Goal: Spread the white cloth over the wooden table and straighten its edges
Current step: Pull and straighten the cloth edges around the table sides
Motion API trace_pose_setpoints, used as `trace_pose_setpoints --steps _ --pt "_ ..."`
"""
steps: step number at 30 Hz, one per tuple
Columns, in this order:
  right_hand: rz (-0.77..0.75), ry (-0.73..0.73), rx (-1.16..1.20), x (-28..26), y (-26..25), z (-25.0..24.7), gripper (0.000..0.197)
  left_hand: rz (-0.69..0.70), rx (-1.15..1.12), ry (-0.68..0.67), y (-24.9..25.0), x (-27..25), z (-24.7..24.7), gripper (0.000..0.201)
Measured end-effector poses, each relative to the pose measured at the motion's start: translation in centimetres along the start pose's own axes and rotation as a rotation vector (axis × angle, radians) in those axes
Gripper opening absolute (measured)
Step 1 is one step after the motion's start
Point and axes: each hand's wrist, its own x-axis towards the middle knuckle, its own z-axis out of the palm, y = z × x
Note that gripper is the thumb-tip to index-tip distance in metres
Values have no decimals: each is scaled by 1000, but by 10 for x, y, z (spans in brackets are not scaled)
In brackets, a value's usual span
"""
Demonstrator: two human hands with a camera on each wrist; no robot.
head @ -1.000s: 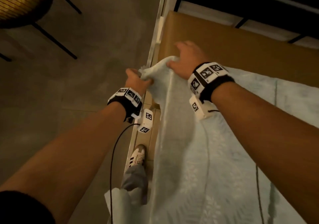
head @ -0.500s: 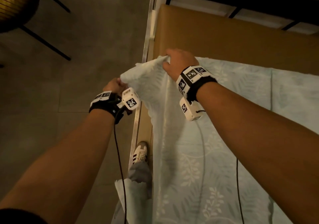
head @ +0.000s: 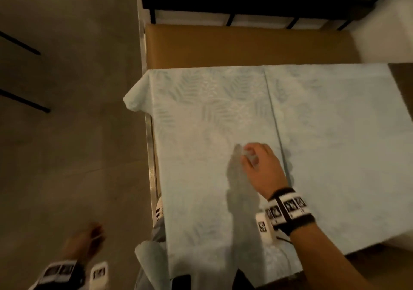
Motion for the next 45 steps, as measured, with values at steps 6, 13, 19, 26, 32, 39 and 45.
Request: trace_pose_setpoints --steps 6,13,19,26,32,39,45 --pt "335 95 -50 -104 122 -48 45 310 254 99 -26 -82 9 9" --pt "255 16 -25 -145 164 -43 31 888 285 151 3 -234 123 20" --pt "209 -76 -15 -148 174 -54 16 939 480 -178 2 -275 265 24" --pt "267 -128 262 -154 174 -81 13 898 771 -189 49 -319 411 87" --pt "260 -139 422 -154 187 -101 9 954 1257 15 116 -349 500 96" --pt "253 -126 648 -135 230 -130 8 1175 1956 230 166 -377 537 43" --pt "153 -204 713 -85 307 -191 14 1145 1695 460 171 -411 601 61"
